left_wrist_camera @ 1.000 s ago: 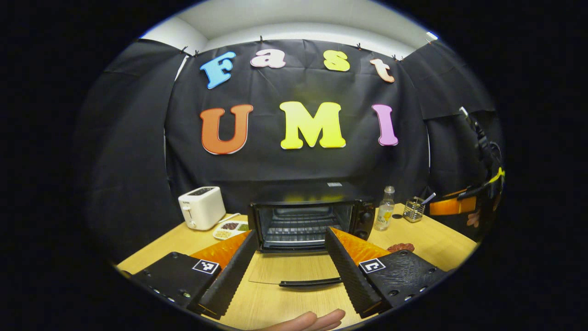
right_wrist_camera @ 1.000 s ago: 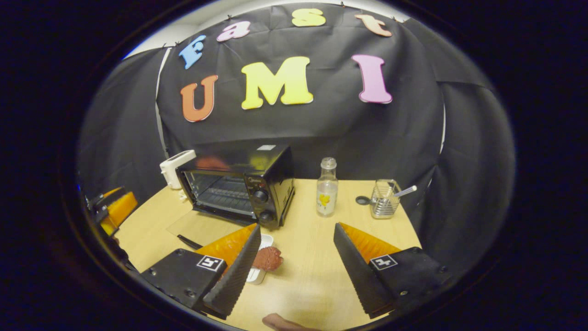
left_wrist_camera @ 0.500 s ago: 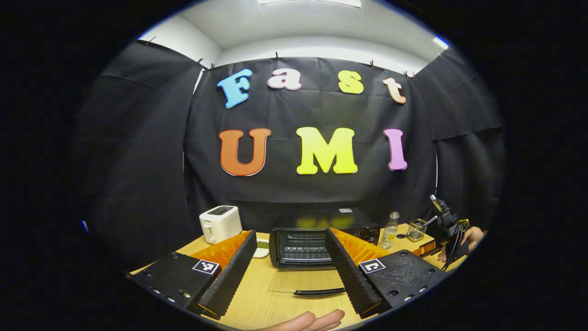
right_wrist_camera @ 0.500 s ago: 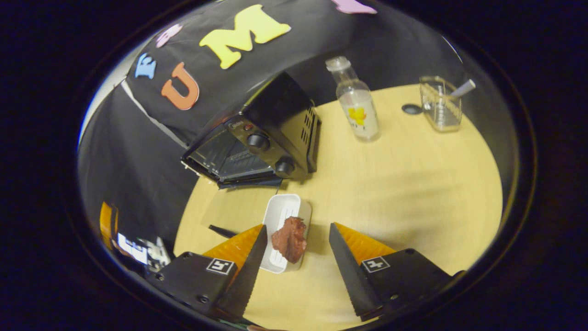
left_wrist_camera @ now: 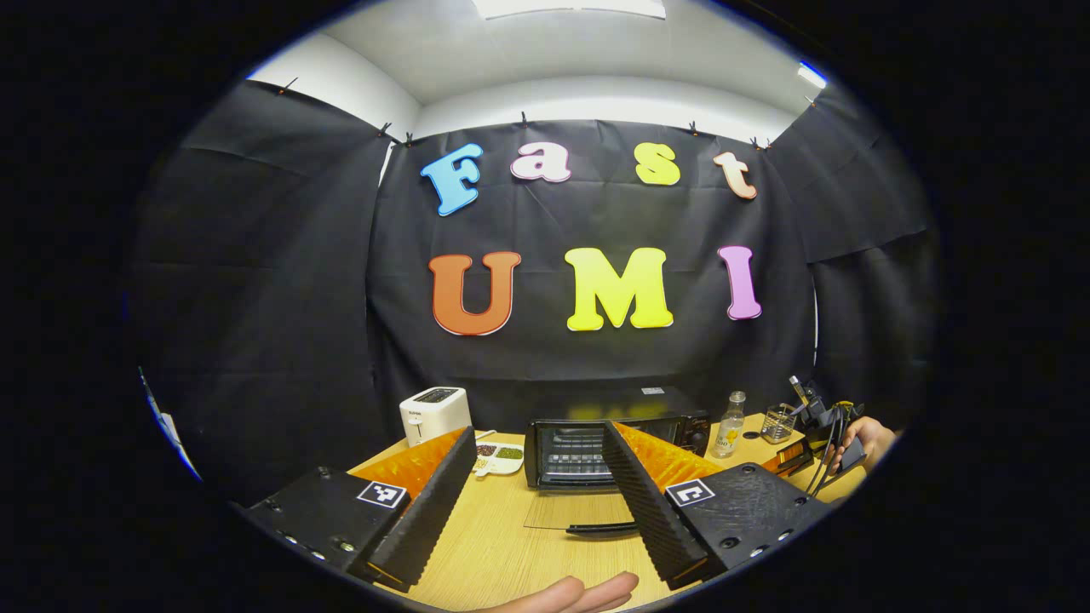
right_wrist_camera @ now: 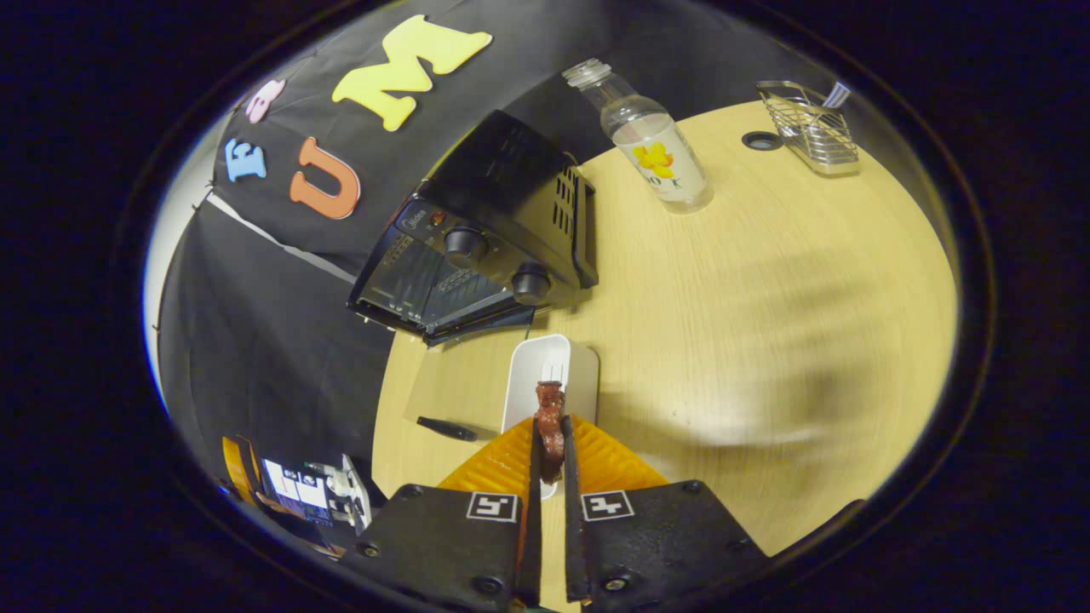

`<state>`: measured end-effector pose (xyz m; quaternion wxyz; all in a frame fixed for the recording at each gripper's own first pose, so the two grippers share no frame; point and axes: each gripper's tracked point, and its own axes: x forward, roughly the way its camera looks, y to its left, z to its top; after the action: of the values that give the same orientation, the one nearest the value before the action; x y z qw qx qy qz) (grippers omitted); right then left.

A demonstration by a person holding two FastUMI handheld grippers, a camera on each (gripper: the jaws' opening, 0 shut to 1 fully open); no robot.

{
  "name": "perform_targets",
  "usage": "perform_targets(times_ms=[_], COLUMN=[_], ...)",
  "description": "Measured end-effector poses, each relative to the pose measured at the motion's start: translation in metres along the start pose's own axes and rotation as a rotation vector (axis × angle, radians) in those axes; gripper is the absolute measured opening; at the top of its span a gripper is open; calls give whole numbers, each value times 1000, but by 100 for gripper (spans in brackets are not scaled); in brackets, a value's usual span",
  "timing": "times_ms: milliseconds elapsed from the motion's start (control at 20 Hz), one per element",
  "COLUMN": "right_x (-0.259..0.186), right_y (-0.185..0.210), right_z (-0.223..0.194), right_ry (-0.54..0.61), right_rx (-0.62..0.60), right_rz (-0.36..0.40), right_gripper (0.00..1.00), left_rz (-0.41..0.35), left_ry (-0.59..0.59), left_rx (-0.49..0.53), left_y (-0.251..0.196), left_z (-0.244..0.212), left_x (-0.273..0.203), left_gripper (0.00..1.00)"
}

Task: Open the electric oven with the left hand, put the food in, and close the electric oven.

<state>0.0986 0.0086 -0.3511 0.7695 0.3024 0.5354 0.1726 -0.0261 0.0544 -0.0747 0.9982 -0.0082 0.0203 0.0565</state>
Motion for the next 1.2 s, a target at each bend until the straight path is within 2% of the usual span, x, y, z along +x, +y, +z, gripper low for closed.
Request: perform_targets(times_ms=[300,400,450,500,700,900,1000,1050,1200], right_x=[-42,-55,-61,-65,-81,-74,-62,-53,-25], right_y=[29,48,59,68,114,157,171,177,193], right_z=[-18,-31,-36,-42,-56,-65,-58,-53,-32], right_ry=[-218,-291,-325,-359,-478,-530,-565,-587,-661], right_rx=[-272,-362,-408,-451,-610,-694,-726,-738,-771], right_rz=[-150,-178,-191,-208,-253,-234,-255,-274,-338], right_gripper=[12,12,9,12,12,12,10,12,12], left_rz=[-33,-48,-56,-63,-64,-72,-67,-65,-50], left_ry=[9,35,39,36,2,-6,-7,-4,-12], left_rx=[-2,-5,1,16,35,24,22,20,15], left_y=[2,3,3,4,15,26,31,33,38], left_z=[-16,-23,-23,-22,-11,-9,-10,-11,-10], left_x=[-29,-40,-44,-49,-69,-82,-82,-83,-77], left_gripper=[94,95,95,95,95,95,95,94,94])
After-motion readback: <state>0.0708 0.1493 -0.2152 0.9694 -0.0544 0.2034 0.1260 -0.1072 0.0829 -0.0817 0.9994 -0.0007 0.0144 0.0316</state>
